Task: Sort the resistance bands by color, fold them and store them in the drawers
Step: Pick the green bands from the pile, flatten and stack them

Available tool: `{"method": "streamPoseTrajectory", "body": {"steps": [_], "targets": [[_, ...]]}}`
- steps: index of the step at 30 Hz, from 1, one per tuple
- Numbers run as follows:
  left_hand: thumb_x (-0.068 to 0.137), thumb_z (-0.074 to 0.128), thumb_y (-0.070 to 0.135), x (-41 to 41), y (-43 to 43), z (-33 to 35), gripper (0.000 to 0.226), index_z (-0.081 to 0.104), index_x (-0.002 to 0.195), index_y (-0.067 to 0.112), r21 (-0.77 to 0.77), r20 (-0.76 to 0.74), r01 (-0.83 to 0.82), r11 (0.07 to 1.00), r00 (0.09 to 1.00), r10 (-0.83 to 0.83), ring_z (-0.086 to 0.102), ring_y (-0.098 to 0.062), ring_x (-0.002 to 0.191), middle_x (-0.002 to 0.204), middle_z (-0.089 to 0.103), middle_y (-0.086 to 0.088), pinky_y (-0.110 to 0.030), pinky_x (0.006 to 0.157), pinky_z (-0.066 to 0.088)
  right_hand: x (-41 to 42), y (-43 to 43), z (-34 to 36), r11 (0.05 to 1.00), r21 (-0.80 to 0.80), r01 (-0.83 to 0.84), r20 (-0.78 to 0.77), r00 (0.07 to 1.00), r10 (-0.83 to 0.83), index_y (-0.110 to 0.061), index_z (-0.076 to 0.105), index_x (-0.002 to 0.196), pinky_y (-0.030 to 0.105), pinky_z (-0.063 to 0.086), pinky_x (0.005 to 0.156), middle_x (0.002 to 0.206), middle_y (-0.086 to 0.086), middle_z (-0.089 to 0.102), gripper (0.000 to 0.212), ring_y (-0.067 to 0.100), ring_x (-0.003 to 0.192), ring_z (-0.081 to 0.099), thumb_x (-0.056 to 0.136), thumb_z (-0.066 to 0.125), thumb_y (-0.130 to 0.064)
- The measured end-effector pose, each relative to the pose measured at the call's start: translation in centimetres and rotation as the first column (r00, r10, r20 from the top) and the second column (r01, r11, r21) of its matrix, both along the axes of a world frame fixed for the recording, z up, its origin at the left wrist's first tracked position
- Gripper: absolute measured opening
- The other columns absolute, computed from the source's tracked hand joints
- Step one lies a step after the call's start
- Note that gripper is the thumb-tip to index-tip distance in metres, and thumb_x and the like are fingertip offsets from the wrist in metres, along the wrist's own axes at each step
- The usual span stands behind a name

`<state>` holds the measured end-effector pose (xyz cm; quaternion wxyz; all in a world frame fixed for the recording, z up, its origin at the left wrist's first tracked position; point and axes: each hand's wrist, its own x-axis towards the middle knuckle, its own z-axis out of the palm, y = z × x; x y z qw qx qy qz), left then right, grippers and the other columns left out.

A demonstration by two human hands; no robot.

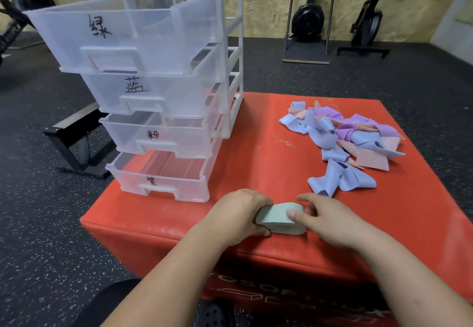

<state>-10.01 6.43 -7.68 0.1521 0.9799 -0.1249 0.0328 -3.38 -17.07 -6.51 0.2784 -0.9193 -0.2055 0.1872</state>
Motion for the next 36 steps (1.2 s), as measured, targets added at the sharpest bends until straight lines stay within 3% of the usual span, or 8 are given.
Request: {"method": "streamPoseTrajectory", "body": {"steps": [6,10,13,16,19,23,29,36], "targets": [[0.076,0.087,0.053,-0.6,0.4,-0.7,0.064,0.059,0.13,0.035,-0.044,0.016,-0.011,0.999,1.0,0.011,0.058,-0.014,0.107,0.112,0.063,0.013,-0.041,0.087,0.054,-2.2,2.6,-0.5,0.944,0.196,0.264,-0.063,0.964,-0.257,-0.035,0.057,0.123,0.03,0.052,0.068,0.09,-0.008,0.069,0.052,0.012,0.078,0.068,0.076,0.08,-0.032],[0.077,0.077,0.075,-1.4,0.6,-0.6,0.097,0.04,0.156,0.034,-0.3,-0.05,-0.088,0.95,0.996,0.076,0.056,-0.008,0.114,0.124,0.054,0.013,-0.035,0.099,0.051,-1.8,3.4,2.2,0.927,0.348,0.14,0.033,0.986,-0.161,-0.042,0.057,0.12,0.037,0.058,0.079,0.091,-0.007,0.066,0.061,0.011,0.078,0.065,0.068,0.081,-0.018],[0.083,0.079,0.065,-1.0,1.0,0.2,0.083,0.046,0.154,0.039,-0.587,-0.097,-0.142,0.797,0.99,0.104,0.06,-0.002,0.105,0.119,0.052,0.01,-0.026,0.098,0.052,-0.2,4.1,5.9,0.934,0.337,-0.118,0.165,0.984,0.065,-0.047,0.059,0.124,0.033,0.056,0.083,0.099,-0.005,0.062,0.069,0.012,0.087,0.063,0.065,0.082,-0.02],[0.082,0.085,0.054,0.4,1.6,1.2,0.045,0.068,0.122,0.042,-0.734,-0.111,-0.19,0.652,0.981,0.162,0.061,-0.001,0.108,0.119,0.056,0.007,-0.021,0.098,0.051,2.3,5.5,8.9,0.879,0.411,-0.242,0.141,0.969,0.201,-0.042,0.06,0.131,0.035,0.059,0.086,0.106,0.002,0.063,0.071,0.021,0.094,0.069,0.071,0.081,-0.011],[0.077,0.089,0.051,2.2,2.0,1.1,0.041,0.07,0.106,0.029,-0.844,-0.123,-0.239,0.479,0.957,0.261,0.067,-0.007,0.113,0.12,0.066,0.008,-0.029,0.099,0.055,5.6,7.1,10.1,0.861,0.44,-0.257,0.115,0.966,0.23,-0.04,0.059,0.133,0.033,0.061,0.087,0.11,0.002,0.069,0.07,0.021,0.098,0.072,0.079,0.078,0.0],[0.091,0.083,0.034,4.5,1.6,1.1,0.032,0.066,0.116,0.024,-0.9,-0.253,-0.329,0.285,0.928,0.272,0.073,-0.009,0.095,0.11,0.075,0.002,-0.026,0.083,0.059,10.3,9.1,8.9,0.861,0.483,-0.158,0.017,0.985,0.171,-0.037,0.059,0.135,0.032,0.06,0.09,0.11,0.007,0.074,0.066,0.017,0.098,0.072,0.084,0.077,0.001],[0.092,0.073,0.046,8.8,2.0,-0.4,0.045,0.059,0.133,0.035,-0.813,-0.228,-0.459,0.359,0.817,0.53,0.066,0.003,0.102,0.117,0.069,0.018,-0.029,0.092,0.056,16.3,12.1,5.3,0.794,0.601,0.093,-0.21,0.977,0.045,-0.026,0.057,0.141,0.035,0.063,0.084,0.109,0.016,0.074,0.061,0.023,0.104,0.075,0.09,0.068,0.006],[0.099,0.059,0.028,11.9,3.3,-1.5,0.059,0.043,0.156,0.03,-0.763,-0.234,-0.519,0.385,0.777,0.584,0.059,-0.006,0.127,0.14,0.058,0.019,-0.028,0.107,0.046,21.3,15.5,1.3,0.786,0.593,0.173,-0.258,0.966,-0.018,-0.024,0.056,0.141,0.02,0.053,0.065,0.077,-0.005,0.066,0.059,0.006,0.074,0.066,0.09,0.069,0.005]]}}
